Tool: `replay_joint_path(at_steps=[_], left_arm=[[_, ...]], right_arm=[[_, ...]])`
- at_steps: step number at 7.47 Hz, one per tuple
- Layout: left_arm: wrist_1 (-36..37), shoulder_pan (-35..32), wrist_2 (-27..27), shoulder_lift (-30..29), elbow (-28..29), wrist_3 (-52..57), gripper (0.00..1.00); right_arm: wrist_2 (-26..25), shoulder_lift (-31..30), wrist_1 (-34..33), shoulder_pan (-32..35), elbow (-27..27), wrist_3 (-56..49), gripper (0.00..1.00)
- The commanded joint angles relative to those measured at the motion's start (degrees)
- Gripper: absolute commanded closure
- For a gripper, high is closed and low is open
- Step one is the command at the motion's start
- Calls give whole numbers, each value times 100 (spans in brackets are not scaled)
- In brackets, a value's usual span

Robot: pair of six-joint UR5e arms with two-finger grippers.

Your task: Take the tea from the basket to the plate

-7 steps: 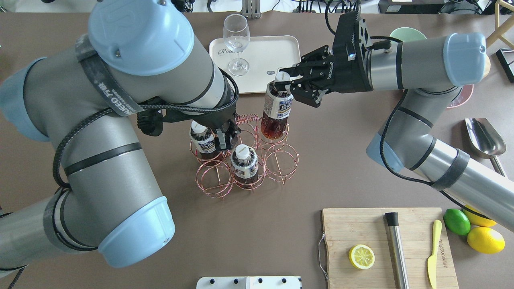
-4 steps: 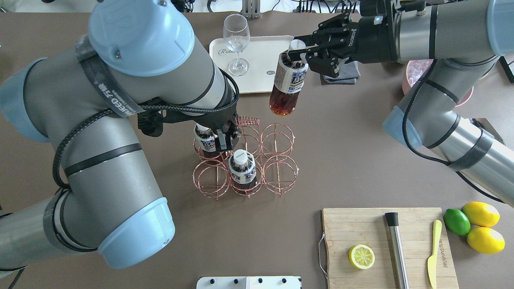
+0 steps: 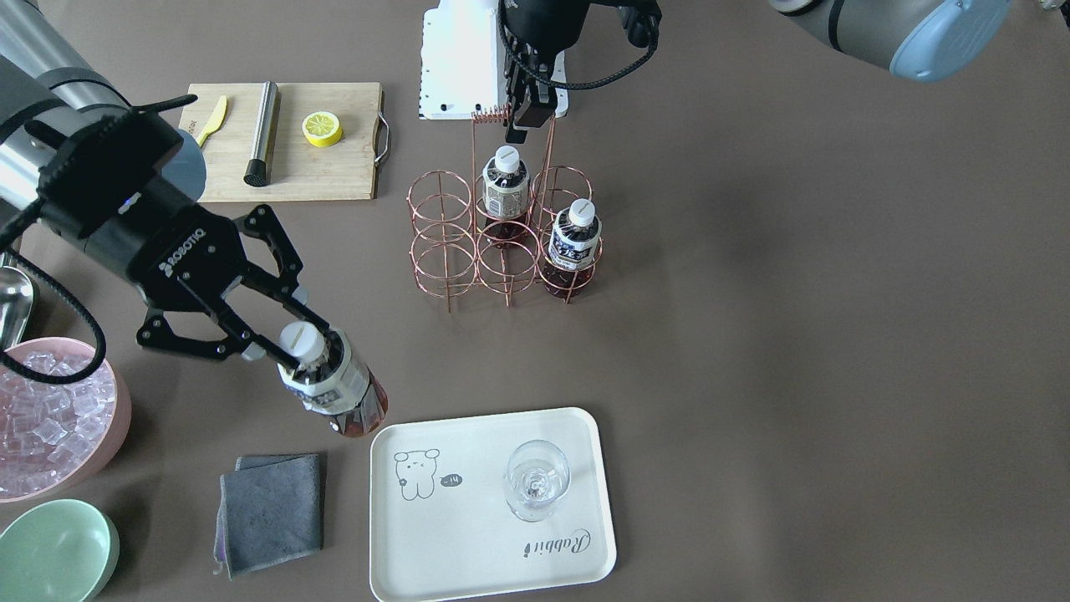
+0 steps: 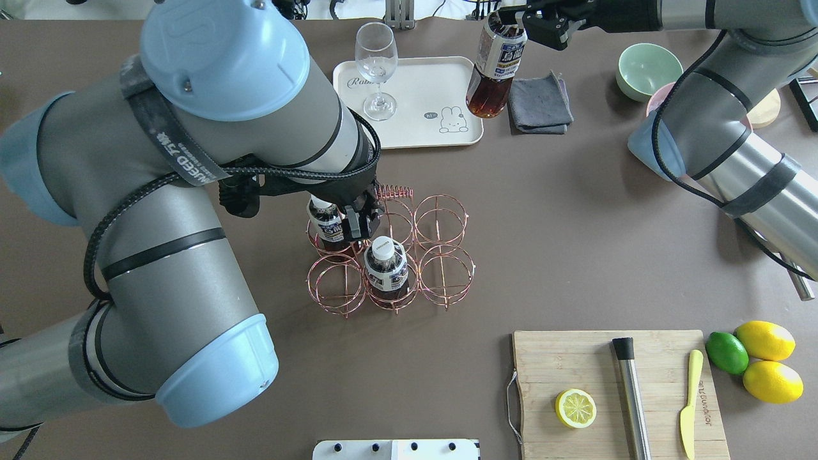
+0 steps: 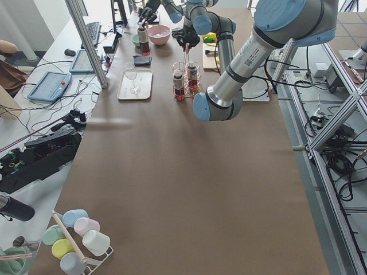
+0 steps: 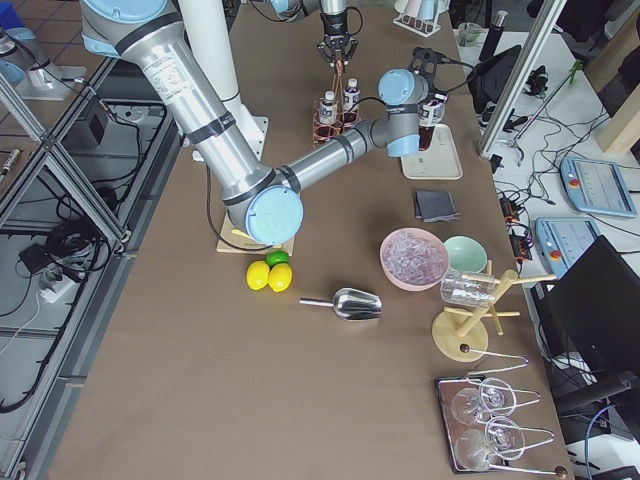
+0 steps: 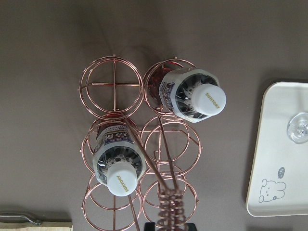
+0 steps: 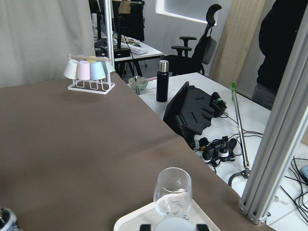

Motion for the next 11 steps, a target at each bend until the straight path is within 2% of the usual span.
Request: replay_joint_path(at_steps=[1, 3, 7, 9, 10, 11], left_arm=[[0, 0, 0, -4, -6, -13, 100], [53, -26, -17, -13, -32, -13, 100], [474, -473, -44, 57, -489, 521, 100], [484, -912, -612, 346, -481, 1144, 100], [449, -1114, -650, 574, -481, 1461, 100], [449, -1395, -702, 767, -463, 1864, 100]], right_arm=[[-913, 718, 876, -197, -1744, -34, 100], [-1808, 737, 941, -785, -1890, -34, 100], [-2294, 983, 1108, -893, -2390, -34, 100], [-2401, 1036, 1195, -1103, -2417, 19, 100], [-2653, 1010, 1344, -1278, -2426, 54, 100], [-2699, 992, 1363, -1332, -2426, 63, 100]])
